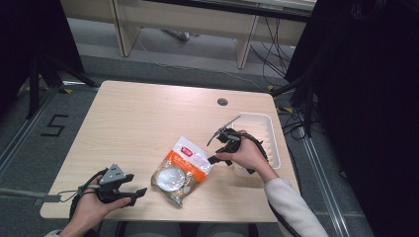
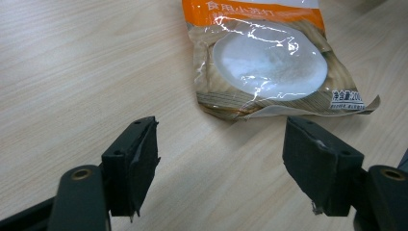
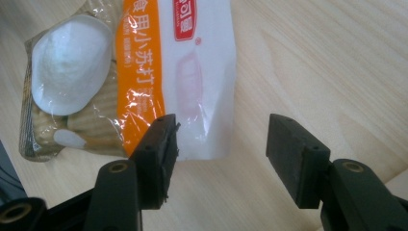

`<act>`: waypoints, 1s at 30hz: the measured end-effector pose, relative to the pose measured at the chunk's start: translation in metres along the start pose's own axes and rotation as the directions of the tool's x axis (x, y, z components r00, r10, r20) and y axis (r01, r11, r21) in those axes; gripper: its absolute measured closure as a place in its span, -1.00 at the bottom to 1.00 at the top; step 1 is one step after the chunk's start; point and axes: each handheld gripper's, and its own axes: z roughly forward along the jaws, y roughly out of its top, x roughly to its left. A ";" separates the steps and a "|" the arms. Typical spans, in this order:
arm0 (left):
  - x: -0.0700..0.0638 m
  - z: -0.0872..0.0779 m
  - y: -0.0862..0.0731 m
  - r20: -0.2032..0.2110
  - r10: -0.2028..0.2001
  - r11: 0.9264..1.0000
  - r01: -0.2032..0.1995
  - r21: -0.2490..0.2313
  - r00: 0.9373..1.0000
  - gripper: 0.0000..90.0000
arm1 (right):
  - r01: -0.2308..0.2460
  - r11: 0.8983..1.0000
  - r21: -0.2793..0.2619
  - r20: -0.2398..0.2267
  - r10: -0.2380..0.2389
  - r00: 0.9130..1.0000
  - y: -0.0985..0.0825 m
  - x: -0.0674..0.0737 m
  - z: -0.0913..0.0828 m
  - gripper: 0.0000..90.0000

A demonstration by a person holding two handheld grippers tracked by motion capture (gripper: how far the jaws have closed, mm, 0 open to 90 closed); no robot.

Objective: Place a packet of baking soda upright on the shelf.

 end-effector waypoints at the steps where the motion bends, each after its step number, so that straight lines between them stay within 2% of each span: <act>1: 0.000 0.000 0.000 0.001 -0.004 1.000 0.004 0.002 1.000 -0.39 | -0.018 1.000 0.010 -0.006 0.018 1.000 0.001 0.000 0.001 0.00; 2: 0.000 0.000 0.000 0.001 -0.004 1.000 0.004 0.002 1.000 -0.39 | -0.018 1.000 0.015 -0.011 0.018 1.000 0.002 -0.001 0.003 0.00; 3: -0.002 0.001 0.000 0.003 -0.020 1.000 0.021 -0.011 1.000 -0.39 | -0.018 1.000 0.021 -0.007 0.018 1.000 0.003 -0.002 0.005 0.00; 6: -0.002 0.001 0.000 0.001 -0.018 1.000 0.018 -0.010 1.000 -0.39 | -0.018 0.999 0.043 -0.014 0.019 1.000 0.005 -0.003 0.011 0.01; 8: -0.001 0.000 0.000 -0.001 0.002 1.000 -0.002 -0.001 1.000 -0.39 | -0.018 0.999 0.044 -0.006 0.018 1.000 0.005 -0.004 0.012 0.00; 9: -0.002 0.001 0.000 0.002 -0.018 1.000 0.018 -0.009 1.000 -0.38 | -0.027 0.998 0.050 -0.005 0.027 1.000 0.007 -0.004 0.016 0.00; 12: -0.002 0.001 0.000 0.003 -0.018 1.000 0.018 -0.011 1.000 -0.38 | -0.034 0.997 0.070 -0.008 0.034 0.999 0.009 -0.006 0.020 0.00; 15: -0.002 0.001 0.000 0.002 -0.019 1.000 0.019 -0.012 1.000 -0.39 | -0.018 0.997 0.073 -0.013 0.019 1.000 0.010 -0.006 0.024 0.00; 16: -0.002 0.001 0.001 0.003 -0.005 1.000 0.005 -0.022 1.000 -0.39 | -0.029 0.996 0.079 -0.014 0.031 0.999 0.010 -0.004 0.025 0.00; 17: -0.002 0.001 0.001 0.002 -0.006 1.000 0.006 -0.022 1.000 -0.39 | -0.015 0.997 0.081 -0.017 0.016 1.000 0.010 -0.004 0.026 0.00; 22: -0.002 0.001 0.001 0.002 -0.006 1.000 0.006 -0.022 1.000 -0.39 | -0.020 0.996 0.091 -0.026 0.023 0.999 0.011 -0.003 0.030 0.01; 27: -0.002 0.001 0.000 -0.001 -0.001 1.000 0.001 -0.027 1.000 -0.39 | -0.008 0.993 0.121 -0.029 0.011 1.000 0.009 -0.003 0.034 0.11; 30: -0.002 0.001 0.001 0.002 -0.006 1.000 0.006 -0.023 1.000 -0.39 | -0.005 0.991 0.132 -0.040 0.011 0.999 0.009 -0.001 0.034 0.30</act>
